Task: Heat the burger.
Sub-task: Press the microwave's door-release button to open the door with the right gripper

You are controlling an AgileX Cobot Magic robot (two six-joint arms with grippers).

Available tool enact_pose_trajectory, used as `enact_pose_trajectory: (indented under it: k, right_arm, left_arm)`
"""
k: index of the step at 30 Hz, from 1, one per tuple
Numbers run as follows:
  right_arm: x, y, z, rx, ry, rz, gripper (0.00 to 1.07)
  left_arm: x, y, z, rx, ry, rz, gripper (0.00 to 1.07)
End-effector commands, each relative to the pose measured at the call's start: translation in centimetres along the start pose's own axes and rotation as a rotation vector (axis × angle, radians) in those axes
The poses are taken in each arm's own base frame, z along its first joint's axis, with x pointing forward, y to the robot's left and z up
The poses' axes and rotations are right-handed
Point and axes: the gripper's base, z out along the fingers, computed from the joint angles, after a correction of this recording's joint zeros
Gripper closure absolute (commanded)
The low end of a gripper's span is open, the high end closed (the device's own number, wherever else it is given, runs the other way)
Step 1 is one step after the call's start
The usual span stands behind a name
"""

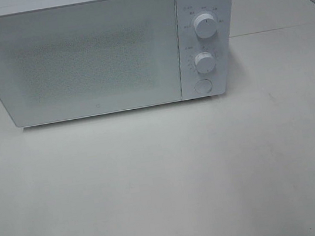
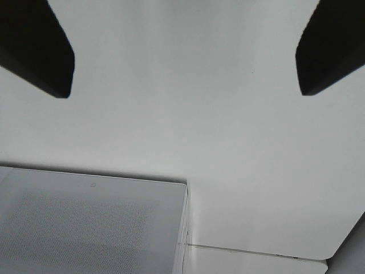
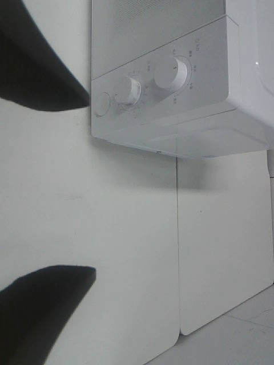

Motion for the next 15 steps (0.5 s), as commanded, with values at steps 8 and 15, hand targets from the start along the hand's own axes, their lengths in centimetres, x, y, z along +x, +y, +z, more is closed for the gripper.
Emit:
enact_pose_trajectory:
  k: [8,15]
  right_arm:
    - [-0.6,0.1,5.5,-0.008,-0.049,-0.003,0.36]
    - [0.1,0.3,8.2,-0.019,-0.075,-0.004,0.36]
  left_arm:
    - [0.1,-0.1,-0.2,0.005,-0.017,-0.009,0.09]
    - [0.1,-0.1,-0.2,0.005,-0.017,-0.009,0.09]
